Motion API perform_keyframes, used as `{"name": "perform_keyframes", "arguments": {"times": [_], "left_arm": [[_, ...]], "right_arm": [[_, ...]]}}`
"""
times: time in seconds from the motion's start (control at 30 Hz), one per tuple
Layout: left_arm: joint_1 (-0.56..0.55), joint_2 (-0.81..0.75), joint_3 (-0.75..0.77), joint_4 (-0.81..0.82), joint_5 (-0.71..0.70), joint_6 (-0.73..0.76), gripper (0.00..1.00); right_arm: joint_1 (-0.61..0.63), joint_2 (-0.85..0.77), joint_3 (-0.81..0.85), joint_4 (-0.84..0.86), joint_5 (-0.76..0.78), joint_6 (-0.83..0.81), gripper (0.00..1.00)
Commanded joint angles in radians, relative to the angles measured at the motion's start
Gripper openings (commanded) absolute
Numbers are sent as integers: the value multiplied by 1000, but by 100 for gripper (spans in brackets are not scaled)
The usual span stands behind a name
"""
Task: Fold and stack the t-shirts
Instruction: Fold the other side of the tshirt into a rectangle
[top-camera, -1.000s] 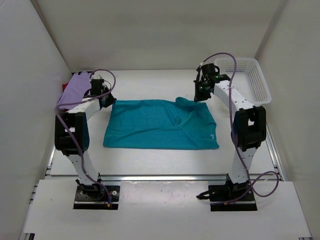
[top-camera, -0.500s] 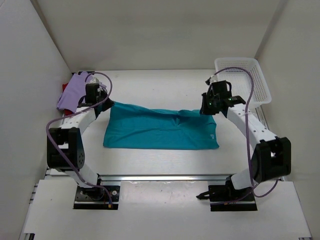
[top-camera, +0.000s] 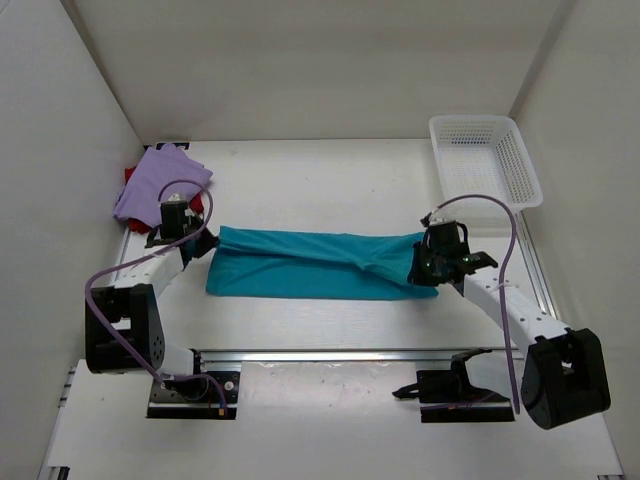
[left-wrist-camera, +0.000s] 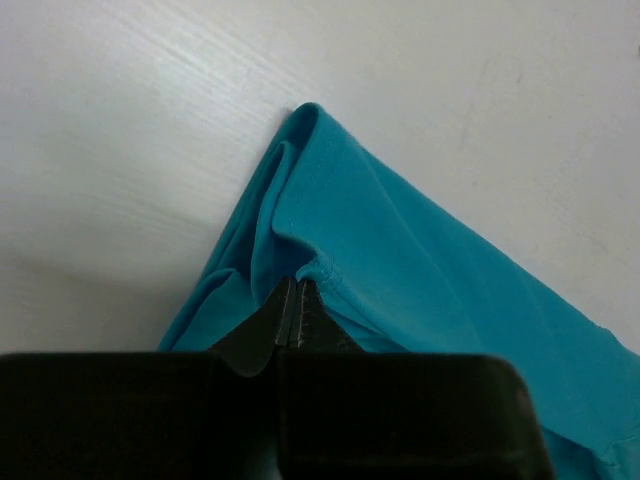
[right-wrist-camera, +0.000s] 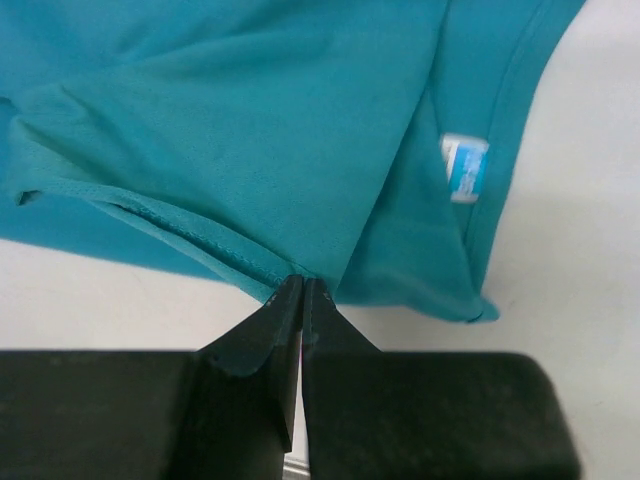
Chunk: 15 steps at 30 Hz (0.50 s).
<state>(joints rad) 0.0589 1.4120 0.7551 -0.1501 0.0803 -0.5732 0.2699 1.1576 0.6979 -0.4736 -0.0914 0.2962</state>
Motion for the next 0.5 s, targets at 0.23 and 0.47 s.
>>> {"name": "perform_keyframes", "arguments": {"times": [0.23, 0.47], "left_arm": [[119, -97, -124, 113, 73, -212, 29], [41, -235, -120, 122, -30, -202, 35]], "right_arm": [[38, -124, -118, 23, 74, 93, 11], [20, -193, -83, 22, -4, 75, 21]]}}
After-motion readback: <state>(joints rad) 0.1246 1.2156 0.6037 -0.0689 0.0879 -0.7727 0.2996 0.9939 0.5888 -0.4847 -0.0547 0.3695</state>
